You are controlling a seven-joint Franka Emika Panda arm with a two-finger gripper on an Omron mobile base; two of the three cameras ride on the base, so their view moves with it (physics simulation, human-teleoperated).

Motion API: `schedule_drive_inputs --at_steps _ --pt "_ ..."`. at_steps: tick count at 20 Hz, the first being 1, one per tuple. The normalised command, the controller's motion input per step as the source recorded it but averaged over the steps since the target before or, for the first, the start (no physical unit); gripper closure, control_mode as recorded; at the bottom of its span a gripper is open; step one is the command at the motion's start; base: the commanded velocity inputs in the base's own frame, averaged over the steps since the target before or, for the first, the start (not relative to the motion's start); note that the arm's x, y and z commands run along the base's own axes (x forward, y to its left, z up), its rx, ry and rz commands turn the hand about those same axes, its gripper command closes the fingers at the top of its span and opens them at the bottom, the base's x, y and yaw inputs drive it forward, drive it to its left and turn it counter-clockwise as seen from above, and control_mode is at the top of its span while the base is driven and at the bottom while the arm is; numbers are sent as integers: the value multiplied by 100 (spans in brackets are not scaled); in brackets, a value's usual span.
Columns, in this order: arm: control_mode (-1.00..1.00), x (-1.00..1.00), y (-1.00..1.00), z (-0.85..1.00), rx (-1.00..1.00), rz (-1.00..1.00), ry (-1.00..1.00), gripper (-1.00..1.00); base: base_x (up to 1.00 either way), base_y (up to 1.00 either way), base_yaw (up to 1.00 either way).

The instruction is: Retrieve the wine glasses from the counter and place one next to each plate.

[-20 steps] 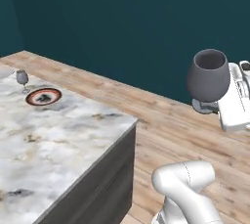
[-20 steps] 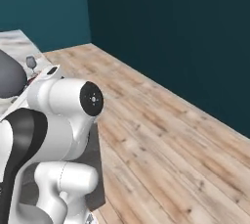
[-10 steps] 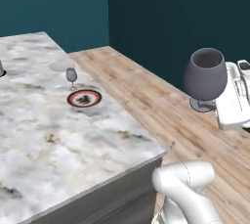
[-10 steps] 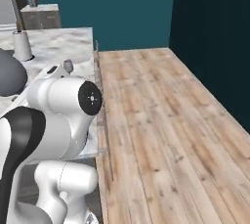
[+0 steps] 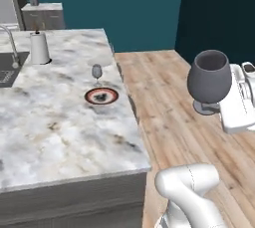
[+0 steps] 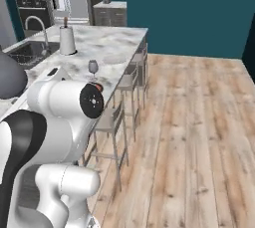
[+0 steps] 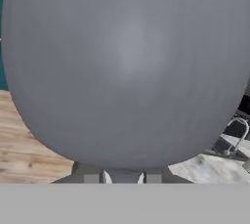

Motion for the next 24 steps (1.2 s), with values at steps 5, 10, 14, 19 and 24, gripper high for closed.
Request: schedule_drive_inputs --at_steps 5,10,14,19,24 --pt "100 0 0 0 0 0 0 100 0 -100 54" --pt "100 0 0 0 0 0 0 100 2 -100 56" --pt "100 0 0 0 0 0 0 100 6 -100 56" --pt "100 0 0 0 0 0 0 100 1 -54 81" --pt "100 0 0 0 0 0 0 100 0 -38 88"
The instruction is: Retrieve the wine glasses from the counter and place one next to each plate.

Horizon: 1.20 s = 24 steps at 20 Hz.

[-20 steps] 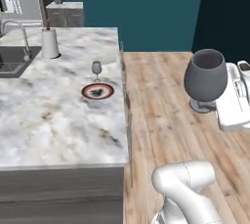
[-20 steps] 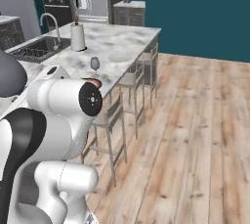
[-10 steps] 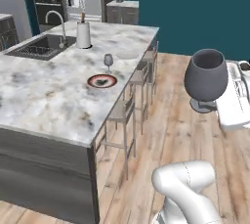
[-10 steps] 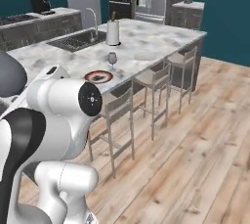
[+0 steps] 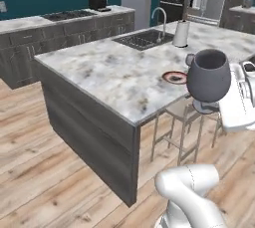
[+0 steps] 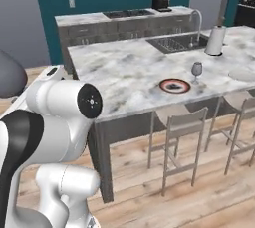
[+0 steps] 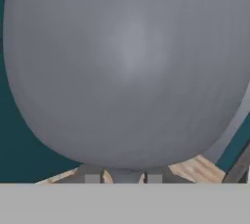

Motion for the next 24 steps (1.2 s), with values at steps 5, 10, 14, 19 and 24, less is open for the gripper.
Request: schedule_drive_inputs --at_steps 5,10,14,19,24 --pt "100 0 0 0 0 0 0 100 0 -74 75" --pt "100 0 0 0 0 0 0 100 0 -100 30" --pt "100 0 0 0 0 0 0 100 0 -100 18" --pt "100 0 0 0 0 0 0 100 0 -100 18" --pt "100 0 0 0 0 0 0 100 -2 -100 22"
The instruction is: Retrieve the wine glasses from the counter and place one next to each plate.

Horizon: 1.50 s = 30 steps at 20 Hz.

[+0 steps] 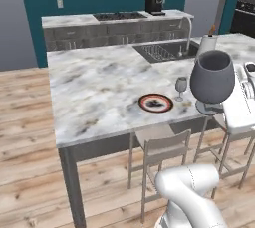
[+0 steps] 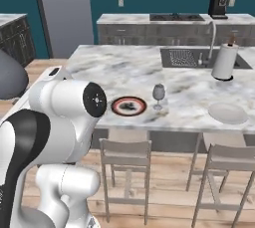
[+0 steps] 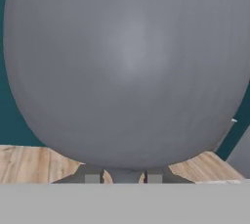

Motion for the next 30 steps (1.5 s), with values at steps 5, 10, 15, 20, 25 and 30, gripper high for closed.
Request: schedule_drive_inputs --at_steps 5,10,15,20,25,30 --pt "100 0 0 0 0 0 0 100 -13 -100 17" --pt "100 0 0 0 0 0 0 100 -22 -100 8" --pt "100 0 0 0 0 0 0 100 -15 -100 0" --pt "100 0 0 0 0 0 0 100 -13 -100 4" --pt "100 0 0 0 0 0 0 100 0 -100 8" --pt "100 0 0 0 0 0 0 100 74 -98 34"
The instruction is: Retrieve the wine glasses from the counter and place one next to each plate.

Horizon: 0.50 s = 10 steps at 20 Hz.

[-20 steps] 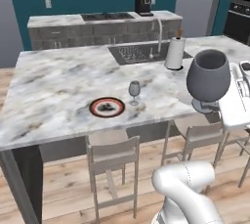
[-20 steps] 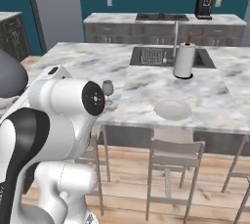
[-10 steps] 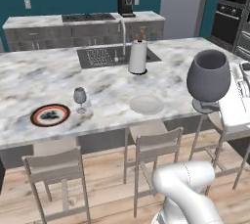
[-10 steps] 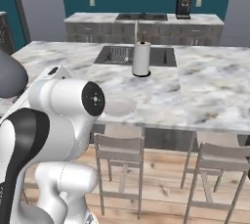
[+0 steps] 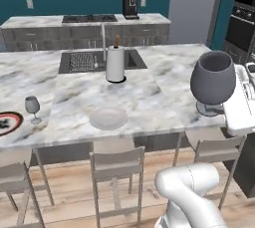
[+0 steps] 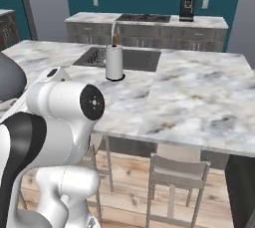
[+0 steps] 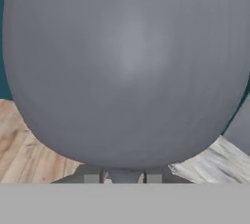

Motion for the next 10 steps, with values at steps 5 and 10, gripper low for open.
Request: schedule_drive_inputs --at_steps 5,10 --pt "100 0 0 0 0 0 0 100 100 -78 44" --pt "100 0 0 0 0 0 0 100 94 -1 0"
